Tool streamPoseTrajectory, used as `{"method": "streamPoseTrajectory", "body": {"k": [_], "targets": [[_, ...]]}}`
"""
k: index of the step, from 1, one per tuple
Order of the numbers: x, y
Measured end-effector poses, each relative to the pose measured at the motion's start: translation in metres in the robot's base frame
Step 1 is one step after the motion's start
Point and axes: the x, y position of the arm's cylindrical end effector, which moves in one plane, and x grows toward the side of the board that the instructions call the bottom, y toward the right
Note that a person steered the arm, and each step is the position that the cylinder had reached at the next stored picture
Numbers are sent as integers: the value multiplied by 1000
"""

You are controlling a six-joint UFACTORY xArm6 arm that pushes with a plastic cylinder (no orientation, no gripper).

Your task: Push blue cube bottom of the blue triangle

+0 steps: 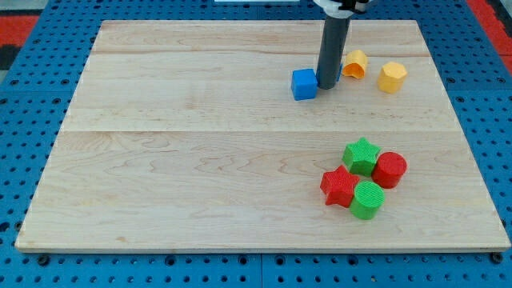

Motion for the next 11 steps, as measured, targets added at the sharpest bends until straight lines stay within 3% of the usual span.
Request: {"method": "streamPoseTrajectory", "body": {"k": [1, 2, 4, 5, 6, 7, 8, 11], "targets": [[24, 5], [20, 41], [-51, -78], [-44, -107], [-6, -103], [8, -153], [28, -148], [-7, -116]]}}
